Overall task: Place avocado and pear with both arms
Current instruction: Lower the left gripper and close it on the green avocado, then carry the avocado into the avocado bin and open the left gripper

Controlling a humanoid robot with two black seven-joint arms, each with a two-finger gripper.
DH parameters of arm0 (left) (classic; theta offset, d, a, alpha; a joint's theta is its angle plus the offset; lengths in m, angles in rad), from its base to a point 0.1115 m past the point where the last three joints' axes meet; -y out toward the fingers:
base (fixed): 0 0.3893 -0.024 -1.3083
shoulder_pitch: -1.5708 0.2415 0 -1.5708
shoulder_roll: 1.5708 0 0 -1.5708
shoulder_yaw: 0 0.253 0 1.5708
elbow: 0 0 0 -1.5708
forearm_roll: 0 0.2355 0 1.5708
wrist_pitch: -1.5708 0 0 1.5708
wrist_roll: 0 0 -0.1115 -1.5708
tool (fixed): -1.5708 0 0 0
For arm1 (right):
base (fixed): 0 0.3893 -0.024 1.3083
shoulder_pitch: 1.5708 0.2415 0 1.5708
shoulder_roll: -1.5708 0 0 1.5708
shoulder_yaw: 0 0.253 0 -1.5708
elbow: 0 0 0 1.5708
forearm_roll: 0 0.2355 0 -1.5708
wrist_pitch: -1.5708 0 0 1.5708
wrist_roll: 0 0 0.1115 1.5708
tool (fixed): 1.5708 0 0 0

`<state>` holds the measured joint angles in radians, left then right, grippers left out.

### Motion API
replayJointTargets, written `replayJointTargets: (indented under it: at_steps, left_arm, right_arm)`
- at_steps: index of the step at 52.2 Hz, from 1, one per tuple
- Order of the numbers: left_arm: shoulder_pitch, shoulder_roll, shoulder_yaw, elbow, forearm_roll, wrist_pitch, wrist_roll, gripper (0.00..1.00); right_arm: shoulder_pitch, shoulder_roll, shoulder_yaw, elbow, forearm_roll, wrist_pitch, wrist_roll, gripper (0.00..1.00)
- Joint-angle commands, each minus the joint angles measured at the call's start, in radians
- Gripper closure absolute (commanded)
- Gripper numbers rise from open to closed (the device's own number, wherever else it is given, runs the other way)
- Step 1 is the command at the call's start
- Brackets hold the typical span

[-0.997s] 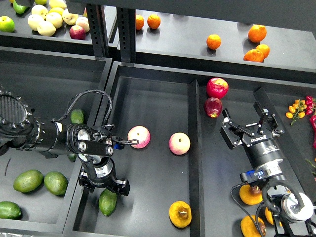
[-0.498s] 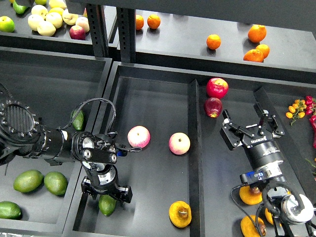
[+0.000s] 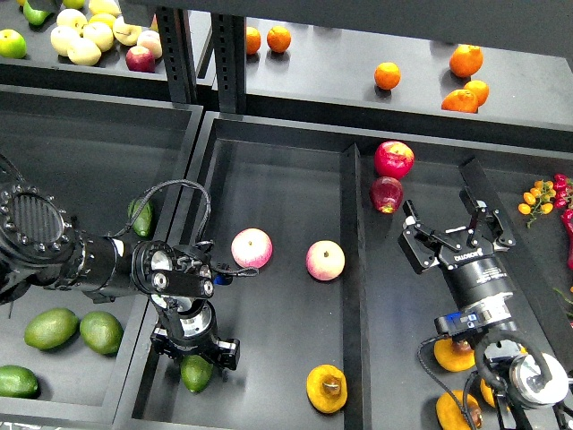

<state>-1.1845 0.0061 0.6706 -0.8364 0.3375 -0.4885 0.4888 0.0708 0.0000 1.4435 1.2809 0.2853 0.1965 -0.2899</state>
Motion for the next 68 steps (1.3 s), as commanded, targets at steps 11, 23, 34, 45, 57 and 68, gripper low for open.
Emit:
replayJointTargets:
  at_steps: [11,23,34,45,57,68]
  left_arm:
    - [-0.004,0.000,-0.011,-0.003,-0.078,0.000,0.000,0.72]
    - [-0.038,-0.003,-0.012,-0.020,-0.095,0.000,0.000,0.78]
    - [-0.112,0.032,-0.091,-0.066,-0.115,0.000,0.000,0.78]
    - [-0.201,0.141,-0.131,-0.076,-0.114,0.000,0.000,0.78]
    - [-0.213,0.351,-0.167,-0.052,-0.100,0.000,0.000,0.77]
    - [-0.192,0.480,-0.181,-0.018,-0.083,0.000,0.000,0.76]
  right_arm:
    - [0.000,0.000,0.000,0.000,0.000,0.001,0.000,0.01]
    - [0.000,0.000,0.000,0.006,0.000,0.001,0.000,0.01]
    - [0.000,0.000,0.002,0.012,0.000,0.004,0.000,0.01]
    - [0.000,0.000,0.012,0.014,0.000,0.030,0.002,0.01]
    - [0.000,0.000,0.015,0.015,0.000,0.041,0.002,0.01]
    - [0.017,0.000,0.023,0.018,0.002,0.040,0.002,0.01]
